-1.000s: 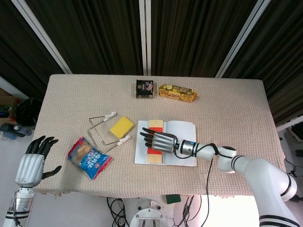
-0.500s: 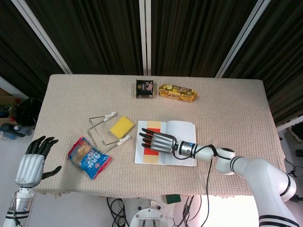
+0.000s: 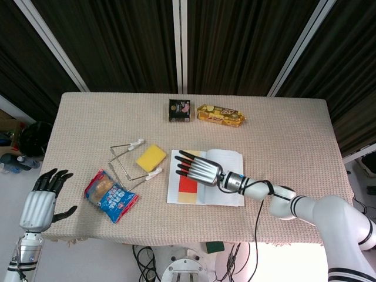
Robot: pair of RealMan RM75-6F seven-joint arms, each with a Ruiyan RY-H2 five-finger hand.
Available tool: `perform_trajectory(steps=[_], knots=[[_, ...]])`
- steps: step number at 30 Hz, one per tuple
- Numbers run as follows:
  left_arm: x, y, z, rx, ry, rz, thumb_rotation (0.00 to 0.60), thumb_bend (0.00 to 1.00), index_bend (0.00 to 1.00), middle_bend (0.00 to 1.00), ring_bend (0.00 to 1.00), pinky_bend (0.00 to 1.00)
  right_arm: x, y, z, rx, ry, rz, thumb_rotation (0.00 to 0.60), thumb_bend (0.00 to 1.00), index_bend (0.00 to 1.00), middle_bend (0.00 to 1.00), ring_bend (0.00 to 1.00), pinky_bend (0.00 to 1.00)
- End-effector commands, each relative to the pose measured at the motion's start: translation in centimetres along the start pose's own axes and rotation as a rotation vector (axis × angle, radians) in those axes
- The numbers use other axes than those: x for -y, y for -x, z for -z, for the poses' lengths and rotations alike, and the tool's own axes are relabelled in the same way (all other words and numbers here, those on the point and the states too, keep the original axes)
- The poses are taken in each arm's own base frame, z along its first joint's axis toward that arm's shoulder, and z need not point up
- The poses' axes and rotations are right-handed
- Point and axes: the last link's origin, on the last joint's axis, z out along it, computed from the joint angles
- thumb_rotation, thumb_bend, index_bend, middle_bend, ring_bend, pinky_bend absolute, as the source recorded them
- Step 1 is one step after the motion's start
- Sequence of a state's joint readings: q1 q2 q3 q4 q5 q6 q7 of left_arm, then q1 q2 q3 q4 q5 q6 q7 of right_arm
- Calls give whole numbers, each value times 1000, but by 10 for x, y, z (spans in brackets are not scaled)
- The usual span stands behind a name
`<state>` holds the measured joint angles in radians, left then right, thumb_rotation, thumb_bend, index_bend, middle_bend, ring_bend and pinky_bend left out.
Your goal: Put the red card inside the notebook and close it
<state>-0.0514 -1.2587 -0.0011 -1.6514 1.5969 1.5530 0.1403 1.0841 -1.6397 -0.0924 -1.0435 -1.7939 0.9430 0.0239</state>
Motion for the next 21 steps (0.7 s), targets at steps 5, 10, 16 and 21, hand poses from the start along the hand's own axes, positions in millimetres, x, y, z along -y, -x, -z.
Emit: perform_trajectory(steps=[5, 10, 16, 21], knots=[[0, 0, 0, 1, -3, 0, 600, 59, 212, 155, 91, 148, 15, 5, -14, 79, 96, -135, 600, 904, 358, 103, 0, 0], [2, 2, 1, 4, -10, 3, 600, 59, 212, 155, 91, 148, 21, 10, -16, 84, 116, -158, 600, 893, 359, 102, 0, 0], [2, 3, 0, 5, -6, 4, 600, 59, 212, 155, 91, 148, 24, 13, -18, 74, 122, -176, 600, 878, 359, 103, 0, 0], [1, 3, 0, 6, -3, 3, 600, 60, 212, 155, 91, 148, 27, 16, -22, 70, 121, -179, 600, 849, 359, 105, 0, 0]])
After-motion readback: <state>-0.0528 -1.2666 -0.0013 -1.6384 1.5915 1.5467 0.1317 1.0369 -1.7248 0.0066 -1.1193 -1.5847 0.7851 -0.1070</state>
